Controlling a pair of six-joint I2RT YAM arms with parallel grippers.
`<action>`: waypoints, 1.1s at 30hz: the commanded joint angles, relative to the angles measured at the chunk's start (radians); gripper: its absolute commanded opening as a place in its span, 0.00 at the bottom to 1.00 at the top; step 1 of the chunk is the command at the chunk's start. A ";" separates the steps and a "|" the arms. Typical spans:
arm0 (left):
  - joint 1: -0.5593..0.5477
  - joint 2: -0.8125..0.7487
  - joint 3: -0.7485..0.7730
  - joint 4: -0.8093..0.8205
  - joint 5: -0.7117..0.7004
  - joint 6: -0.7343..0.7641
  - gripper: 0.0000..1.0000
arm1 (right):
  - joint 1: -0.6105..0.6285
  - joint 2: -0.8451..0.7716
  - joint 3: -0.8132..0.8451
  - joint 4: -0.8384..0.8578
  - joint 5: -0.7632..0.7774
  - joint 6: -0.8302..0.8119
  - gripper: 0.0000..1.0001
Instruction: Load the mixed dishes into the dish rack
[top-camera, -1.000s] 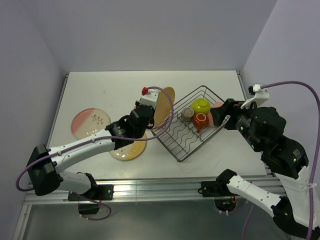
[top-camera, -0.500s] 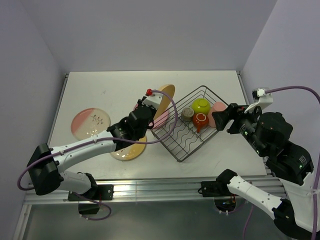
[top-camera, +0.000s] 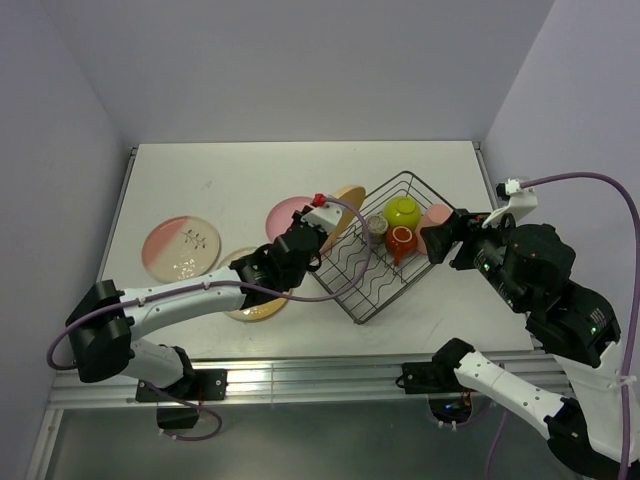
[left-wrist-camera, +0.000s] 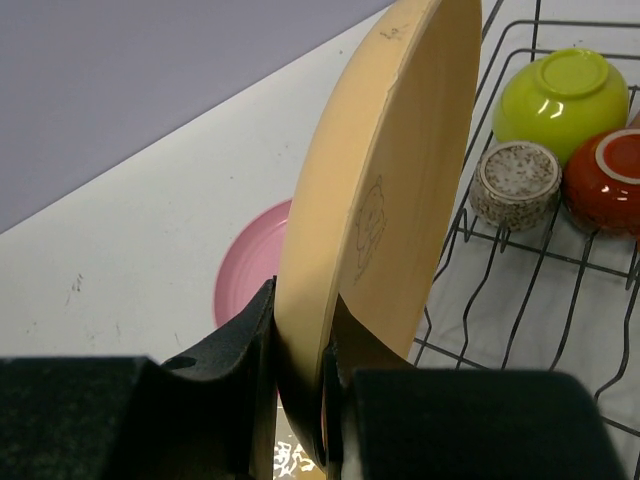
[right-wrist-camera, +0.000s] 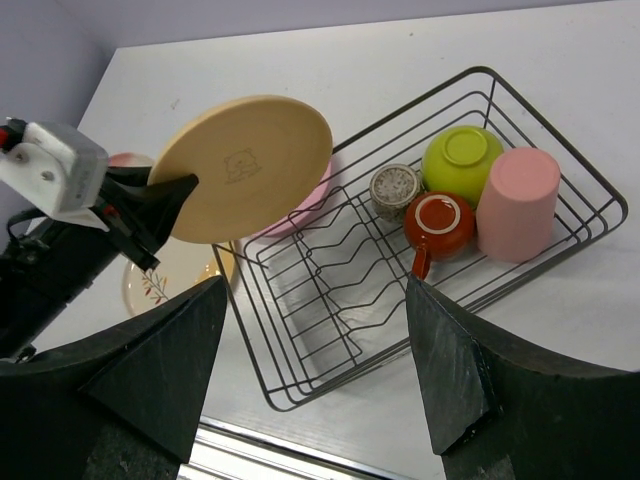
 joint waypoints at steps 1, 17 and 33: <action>-0.012 0.030 0.033 0.040 -0.042 0.014 0.00 | -0.005 -0.010 -0.004 0.009 -0.003 -0.010 0.79; -0.023 0.159 0.110 -0.012 -0.107 -0.019 0.00 | -0.005 -0.024 -0.018 0.006 0.001 -0.010 0.80; -0.072 0.266 0.179 -0.058 -0.216 -0.076 0.00 | -0.005 -0.027 -0.017 -0.002 0.003 -0.014 0.80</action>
